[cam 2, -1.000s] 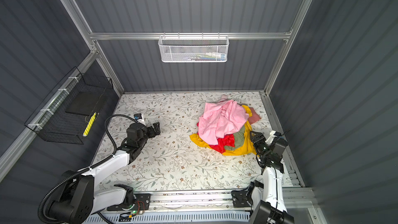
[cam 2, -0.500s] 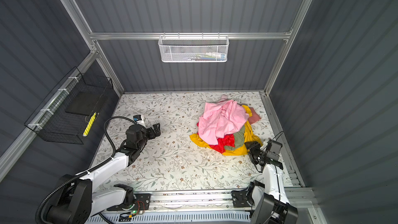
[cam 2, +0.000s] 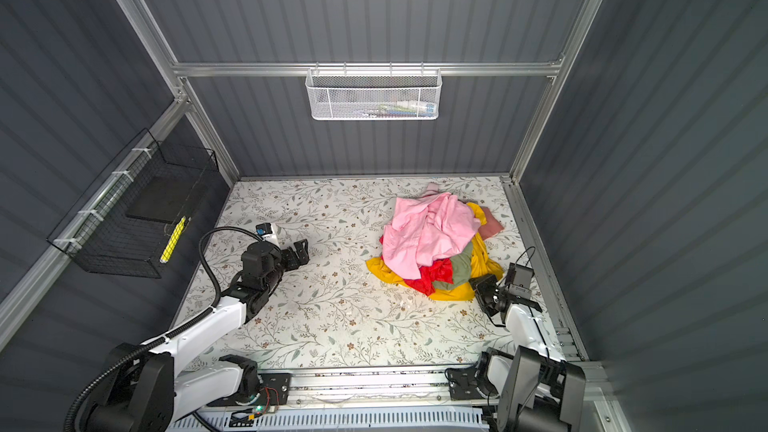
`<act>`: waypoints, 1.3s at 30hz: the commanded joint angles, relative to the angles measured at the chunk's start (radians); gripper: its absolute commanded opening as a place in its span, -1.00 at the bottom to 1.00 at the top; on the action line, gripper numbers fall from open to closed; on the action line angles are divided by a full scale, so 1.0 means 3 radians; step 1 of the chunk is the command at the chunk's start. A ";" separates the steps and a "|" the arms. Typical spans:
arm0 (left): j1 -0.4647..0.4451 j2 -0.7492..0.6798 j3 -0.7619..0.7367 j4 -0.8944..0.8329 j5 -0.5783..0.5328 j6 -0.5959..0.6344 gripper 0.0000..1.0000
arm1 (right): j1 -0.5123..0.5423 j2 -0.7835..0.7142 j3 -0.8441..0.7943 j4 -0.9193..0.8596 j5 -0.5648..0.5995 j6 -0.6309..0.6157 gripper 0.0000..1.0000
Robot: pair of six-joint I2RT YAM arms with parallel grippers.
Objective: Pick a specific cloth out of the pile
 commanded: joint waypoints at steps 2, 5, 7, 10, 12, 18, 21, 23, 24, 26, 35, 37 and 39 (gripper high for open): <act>-0.0026 -0.0088 -0.0004 -0.0041 -0.0007 -0.0024 1.00 | 0.0040 0.0178 0.0084 0.0301 0.0089 0.0053 -0.43; -0.0029 -0.0115 -0.0003 -0.0092 -0.0018 0.0001 1.00 | 0.0084 0.0103 0.0092 0.0382 0.0119 0.0061 -0.83; -0.0026 -0.0133 -0.0003 -0.0110 -0.0032 0.0011 1.00 | 0.0152 -0.0127 0.0116 0.0410 0.0151 -0.0004 -1.00; -0.0031 -0.0136 0.0000 -0.0129 -0.0028 0.0022 1.00 | 0.0310 -0.0391 0.0263 0.0196 0.0297 -0.0168 -1.00; -0.0032 -0.0124 0.0015 -0.0148 -0.0020 0.0040 1.00 | 0.0375 -0.0553 0.0386 0.0007 0.0353 -0.0237 -1.00; -0.0037 -0.0019 0.0121 -0.0245 -0.0010 0.0090 1.00 | 0.0499 -0.0956 0.0753 -0.0408 0.0652 -0.0340 -1.00; -0.0046 0.0084 0.0178 -0.0253 0.0044 0.0093 1.00 | 0.0554 -0.1060 0.0903 -0.0467 0.0686 -0.0396 -1.00; -0.0052 0.0143 0.0205 -0.0253 0.0072 0.0092 1.00 | 0.0588 -0.1083 0.1013 -0.0482 0.0663 -0.0435 -1.00; -0.0057 0.0175 0.0215 -0.0253 0.0083 0.0081 1.00 | 0.0613 -0.1081 0.1072 -0.0504 0.0660 -0.0462 -1.00; -0.0067 0.0227 0.0232 -0.0249 0.0100 0.0078 1.00 | 0.0705 -0.1060 0.1229 -0.0569 0.0686 -0.0566 -1.00; -0.0133 0.0360 0.0294 -0.0253 0.0124 0.0088 1.00 | 0.1130 -0.0922 0.1784 -0.0741 0.0936 -0.0948 -1.00; -0.0154 0.0387 0.0299 -0.0257 0.0126 0.0093 1.00 | 0.1186 -0.0886 0.1871 -0.0741 0.1008 -0.0997 -1.00; -0.0169 0.0418 0.0309 -0.0258 0.0125 0.0093 1.00 | 0.1252 -0.0866 0.1942 -0.0863 0.1121 -0.1067 -1.00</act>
